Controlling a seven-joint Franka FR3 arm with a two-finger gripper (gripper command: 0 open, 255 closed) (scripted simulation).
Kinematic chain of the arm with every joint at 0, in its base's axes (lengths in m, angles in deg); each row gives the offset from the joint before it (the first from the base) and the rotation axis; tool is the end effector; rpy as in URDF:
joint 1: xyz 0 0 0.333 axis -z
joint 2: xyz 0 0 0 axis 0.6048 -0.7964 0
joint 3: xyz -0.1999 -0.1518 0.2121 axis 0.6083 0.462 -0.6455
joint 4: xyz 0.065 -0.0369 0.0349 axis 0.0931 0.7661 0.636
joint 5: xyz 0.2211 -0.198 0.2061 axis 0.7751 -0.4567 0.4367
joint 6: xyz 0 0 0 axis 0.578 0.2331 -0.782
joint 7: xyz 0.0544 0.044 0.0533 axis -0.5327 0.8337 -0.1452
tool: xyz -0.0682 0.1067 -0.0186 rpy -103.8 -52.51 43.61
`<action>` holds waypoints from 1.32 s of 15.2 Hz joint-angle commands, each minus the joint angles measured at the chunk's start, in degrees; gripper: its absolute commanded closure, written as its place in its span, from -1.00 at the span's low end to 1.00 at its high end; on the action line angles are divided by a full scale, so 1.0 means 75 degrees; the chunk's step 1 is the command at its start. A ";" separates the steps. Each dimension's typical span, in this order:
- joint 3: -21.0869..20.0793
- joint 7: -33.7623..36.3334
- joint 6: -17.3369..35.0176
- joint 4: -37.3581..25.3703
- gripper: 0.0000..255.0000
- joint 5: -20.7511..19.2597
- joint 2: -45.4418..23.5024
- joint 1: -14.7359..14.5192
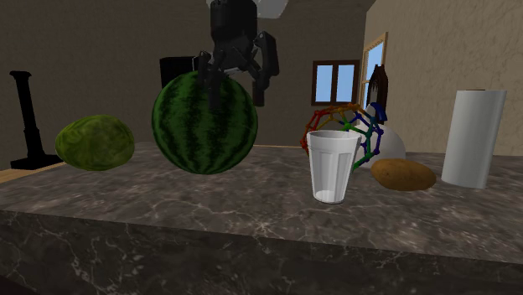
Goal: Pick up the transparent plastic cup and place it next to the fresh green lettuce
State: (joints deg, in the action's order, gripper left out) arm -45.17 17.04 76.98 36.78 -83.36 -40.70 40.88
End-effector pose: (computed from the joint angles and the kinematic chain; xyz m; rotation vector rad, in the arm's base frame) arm 0.4308 -0.1318 0.4473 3.0207 -0.3381 -0.2456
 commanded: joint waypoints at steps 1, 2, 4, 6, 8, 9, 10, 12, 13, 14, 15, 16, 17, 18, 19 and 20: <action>0.0130 -0.0155 0.0214 -0.0474 -1.00 -0.0017 -0.0584 0.0088; 0.0173 -0.0205 0.0307 -0.0689 -1.00 -0.0010 -0.0846 0.0122; 0.0253 -0.0307 0.0467 -0.1145 -1.00 0.0019 -0.1373 0.0195; 0.0322 -0.0412 0.0594 -0.1639 -1.00 0.0066 -0.1903 0.0277; 0.0380 -0.0517 0.0687 -0.2171 -1.00 0.0128 -0.2438 0.0368; 0.0405 -0.0569 0.0719 -0.2452 -1.00 0.0165 -0.2708 0.0419; 0.0428 -0.0621 0.0743 -0.2745 -1.00 0.0204 -0.2979 0.0472; 0.0448 -0.0681 0.0758 -0.3102 -1.00 0.0251 -0.3299 0.0540; 0.0450 -0.0682 0.0854 -0.3034 -1.00 0.0253 -0.3326 0.0550; 0.0453 -0.0683 0.0948 -0.2968 -1.00 0.0256 -0.3354 0.0559; 0.0456 -0.0685 0.1043 -0.2904 -1.00 0.0258 -0.3384 0.0569; 0.0458 -0.0687 0.1137 -0.2841 -1.00 0.0261 -0.3415 0.0579; 0.0461 -0.0689 0.1231 -0.2780 -1.00 0.0265 -0.3447 0.0589; 0.0463 -0.0691 0.1325 -0.2721 -1.00 0.0268 -0.3482 0.0599; 0.0466 -0.0696 0.1472 -0.2632 -1.00 0.0275 -0.3538 0.0615; 0.0466 -0.0696 0.1472 -0.2631 -1.00 0.0274 -0.3537 0.0615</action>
State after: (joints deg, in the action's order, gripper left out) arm -41.70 11.88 87.59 16.82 -81.32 -67.08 45.42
